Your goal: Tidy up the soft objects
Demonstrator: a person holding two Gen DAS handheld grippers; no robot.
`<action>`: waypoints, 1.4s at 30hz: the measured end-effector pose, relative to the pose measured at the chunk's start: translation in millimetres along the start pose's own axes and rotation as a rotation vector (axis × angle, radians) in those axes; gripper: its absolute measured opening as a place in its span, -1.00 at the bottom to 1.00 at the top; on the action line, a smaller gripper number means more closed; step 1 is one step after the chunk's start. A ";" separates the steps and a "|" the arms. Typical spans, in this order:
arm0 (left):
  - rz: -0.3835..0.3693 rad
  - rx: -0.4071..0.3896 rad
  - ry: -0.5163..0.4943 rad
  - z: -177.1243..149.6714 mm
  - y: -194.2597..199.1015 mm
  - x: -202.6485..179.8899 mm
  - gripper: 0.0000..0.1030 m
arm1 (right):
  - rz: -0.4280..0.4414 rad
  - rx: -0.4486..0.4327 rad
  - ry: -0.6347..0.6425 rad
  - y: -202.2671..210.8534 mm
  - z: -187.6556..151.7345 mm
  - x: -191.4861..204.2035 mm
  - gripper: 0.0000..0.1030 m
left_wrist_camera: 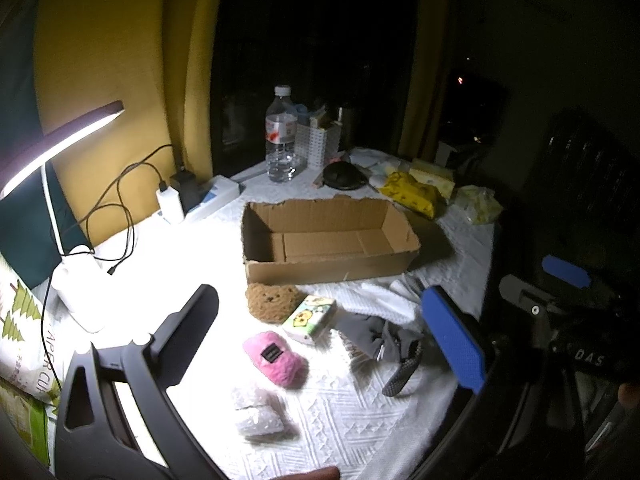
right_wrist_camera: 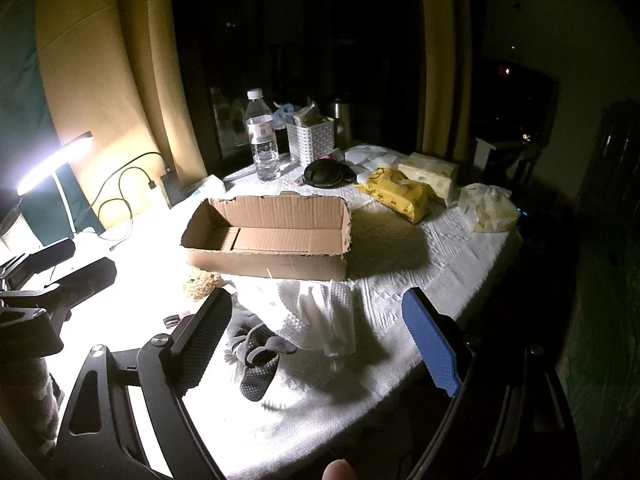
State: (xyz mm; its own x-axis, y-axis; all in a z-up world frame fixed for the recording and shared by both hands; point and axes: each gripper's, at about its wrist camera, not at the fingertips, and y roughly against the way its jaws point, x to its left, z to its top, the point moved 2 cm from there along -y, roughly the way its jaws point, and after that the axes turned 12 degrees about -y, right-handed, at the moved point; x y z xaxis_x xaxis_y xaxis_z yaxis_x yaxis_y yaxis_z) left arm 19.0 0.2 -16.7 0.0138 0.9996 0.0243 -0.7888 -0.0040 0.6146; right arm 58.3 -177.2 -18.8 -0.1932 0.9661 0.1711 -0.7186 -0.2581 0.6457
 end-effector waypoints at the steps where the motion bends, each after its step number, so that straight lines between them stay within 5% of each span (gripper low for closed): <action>1: 0.001 0.000 -0.001 0.2 0.1 -0.2 0.99 | -0.001 0.000 0.000 0.0 0.1 0.1 0.74; 42: -0.001 -0.003 0.000 2.3 2.6 1.5 0.99 | -0.002 0.002 0.003 -0.4 2.9 4.0 0.73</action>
State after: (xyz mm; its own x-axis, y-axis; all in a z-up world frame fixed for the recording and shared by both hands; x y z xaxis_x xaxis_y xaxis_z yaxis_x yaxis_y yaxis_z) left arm 18.5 1.7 -13.3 0.0143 0.9996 0.0234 -0.7906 -0.0031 0.6123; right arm 59.8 -173.2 -16.3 -0.1937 0.9666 0.1677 -0.7177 -0.2561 0.6476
